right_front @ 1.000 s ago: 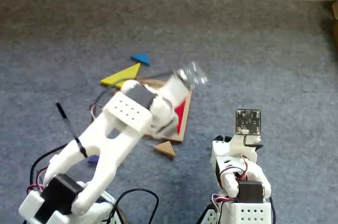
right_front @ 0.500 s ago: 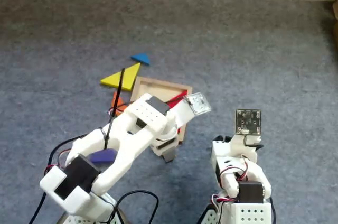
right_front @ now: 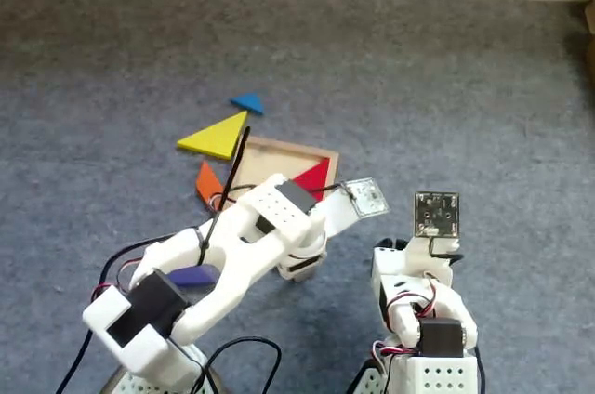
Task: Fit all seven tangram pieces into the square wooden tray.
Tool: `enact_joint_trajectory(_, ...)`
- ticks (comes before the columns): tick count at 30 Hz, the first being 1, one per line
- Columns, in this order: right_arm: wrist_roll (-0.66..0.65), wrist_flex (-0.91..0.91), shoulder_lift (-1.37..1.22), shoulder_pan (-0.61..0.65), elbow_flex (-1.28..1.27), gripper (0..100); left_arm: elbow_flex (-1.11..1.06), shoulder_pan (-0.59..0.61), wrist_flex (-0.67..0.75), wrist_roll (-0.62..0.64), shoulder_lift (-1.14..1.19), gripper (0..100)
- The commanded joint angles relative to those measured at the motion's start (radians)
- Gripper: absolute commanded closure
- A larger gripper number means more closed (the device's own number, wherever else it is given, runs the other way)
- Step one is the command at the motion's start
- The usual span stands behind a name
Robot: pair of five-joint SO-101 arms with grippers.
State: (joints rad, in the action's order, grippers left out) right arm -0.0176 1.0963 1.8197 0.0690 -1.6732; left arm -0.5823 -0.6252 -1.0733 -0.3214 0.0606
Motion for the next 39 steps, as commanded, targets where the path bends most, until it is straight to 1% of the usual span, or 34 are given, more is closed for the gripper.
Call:
enact_joint_trajectory(1,-0.011,-0.001,0.013,-0.013,-0.091,93.3,0.03,-0.041,0.005,-0.006,-0.004,85)
enact_joint_trajectory(9,-0.011,-0.001,0.013,-0.013,-0.091,93.3,0.035,-0.036,0.005,-0.003,-0.015,87)
enact_joint_trajectory(13,-0.011,-0.001,0.013,-0.013,-0.091,93.3,0.038,-0.038,0.005,0.04,-0.015,87)
enact_joint_trajectory(17,-0.011,-0.001,0.013,-0.013,-0.091,93.3,0.039,-0.039,0.005,0.041,-0.018,87)
enact_joint_trajectory(26,-0.011,-0.001,0.013,-0.013,-0.091,93.3,0.028,-0.035,0.003,0.044,-0.17,87)
enact_joint_trajectory(34,-0.011,-0.001,0.013,-0.013,-0.091,93.3,0.031,0.056,0.006,0.044,-0.186,87)
enact_joint_trajectory(37,-0.011,-0.001,0.013,-0.013,-0.091,93.3,0.028,0.047,-0.006,0.044,-0.18,86)
enact_joint_trajectory(39,-0.011,-0.001,0.013,-0.013,-0.091,93.3,0.031,0.022,-0.04,0.044,-0.18,83)
